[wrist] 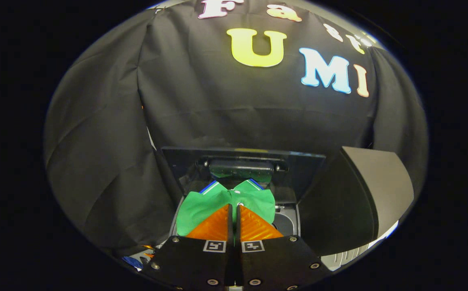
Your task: Put the clothes into the washing machine and then close the washing machine lid.
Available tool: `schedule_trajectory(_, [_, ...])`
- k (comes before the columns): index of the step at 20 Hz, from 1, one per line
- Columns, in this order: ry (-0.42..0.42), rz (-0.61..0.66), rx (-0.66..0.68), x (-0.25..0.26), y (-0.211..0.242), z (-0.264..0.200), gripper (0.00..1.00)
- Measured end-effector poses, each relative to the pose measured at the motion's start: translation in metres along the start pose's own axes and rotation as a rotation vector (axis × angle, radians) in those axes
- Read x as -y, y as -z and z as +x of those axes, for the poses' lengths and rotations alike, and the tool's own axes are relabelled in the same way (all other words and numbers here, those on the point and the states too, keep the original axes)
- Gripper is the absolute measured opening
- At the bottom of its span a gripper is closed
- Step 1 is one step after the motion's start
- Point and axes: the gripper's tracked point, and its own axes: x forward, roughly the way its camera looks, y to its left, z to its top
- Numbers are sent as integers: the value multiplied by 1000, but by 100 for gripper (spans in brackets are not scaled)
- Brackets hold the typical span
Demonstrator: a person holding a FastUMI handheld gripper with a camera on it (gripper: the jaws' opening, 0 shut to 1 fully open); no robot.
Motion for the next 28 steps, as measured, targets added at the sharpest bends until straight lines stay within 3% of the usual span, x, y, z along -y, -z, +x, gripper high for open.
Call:
schedule_trajectory(13, [10, 12, 2, 6, -7, 6, 0])
schedule_trajectory(17, [59, 18, 40, 16, -24, 8, 1])
schedule_trajectory(22, [82, 21, 128, 24, -67, 13, 84])
schedule_trajectory(28, [101, 46, 123, 46, -110, 43, 89])
